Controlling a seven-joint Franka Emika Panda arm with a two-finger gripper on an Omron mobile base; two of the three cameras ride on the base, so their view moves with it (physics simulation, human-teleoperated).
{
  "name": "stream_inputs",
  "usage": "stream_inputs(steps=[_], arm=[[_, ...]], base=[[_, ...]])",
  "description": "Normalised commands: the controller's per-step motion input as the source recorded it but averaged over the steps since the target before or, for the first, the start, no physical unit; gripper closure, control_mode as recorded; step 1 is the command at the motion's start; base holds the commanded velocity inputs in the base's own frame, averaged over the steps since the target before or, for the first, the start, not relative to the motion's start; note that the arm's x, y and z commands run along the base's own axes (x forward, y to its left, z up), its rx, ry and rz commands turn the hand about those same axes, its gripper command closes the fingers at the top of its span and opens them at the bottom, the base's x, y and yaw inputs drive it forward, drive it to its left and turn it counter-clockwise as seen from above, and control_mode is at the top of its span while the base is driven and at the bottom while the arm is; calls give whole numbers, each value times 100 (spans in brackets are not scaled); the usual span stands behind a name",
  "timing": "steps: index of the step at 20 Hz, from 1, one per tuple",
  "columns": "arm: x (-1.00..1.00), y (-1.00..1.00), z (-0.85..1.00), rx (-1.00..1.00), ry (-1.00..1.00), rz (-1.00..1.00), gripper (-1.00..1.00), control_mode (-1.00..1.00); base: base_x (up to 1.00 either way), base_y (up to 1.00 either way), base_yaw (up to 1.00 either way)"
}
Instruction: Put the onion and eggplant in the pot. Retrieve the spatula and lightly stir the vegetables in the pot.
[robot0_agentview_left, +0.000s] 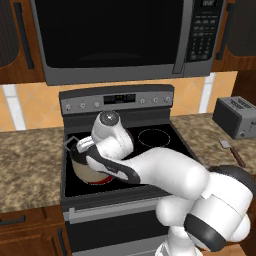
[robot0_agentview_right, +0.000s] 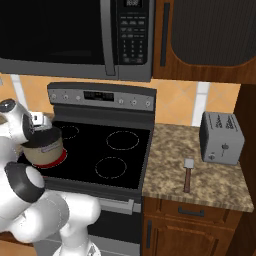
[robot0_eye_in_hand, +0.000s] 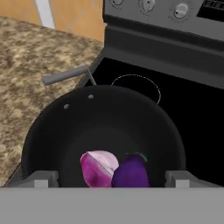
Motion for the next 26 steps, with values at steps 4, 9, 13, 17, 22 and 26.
stream_inputs(steps=[4,9,13,17,22,26], arm=[[-78,-79,47,0,-11,-2,-100,-100],[-59,-100,23,9,0,-13,-100,-100],[-34,-100,16,20,10,-39,-100,-100],[-3,-100,13,23,20,-60,-100,-100],[0,-100,18,27,21,-64,-100,-100],[-1,-92,31,35,18,-66,-100,-100]], base=[[0,0,0],[0,0,0],[0,0,0],[0,0,0],[0,0,0],[0,0,0]])
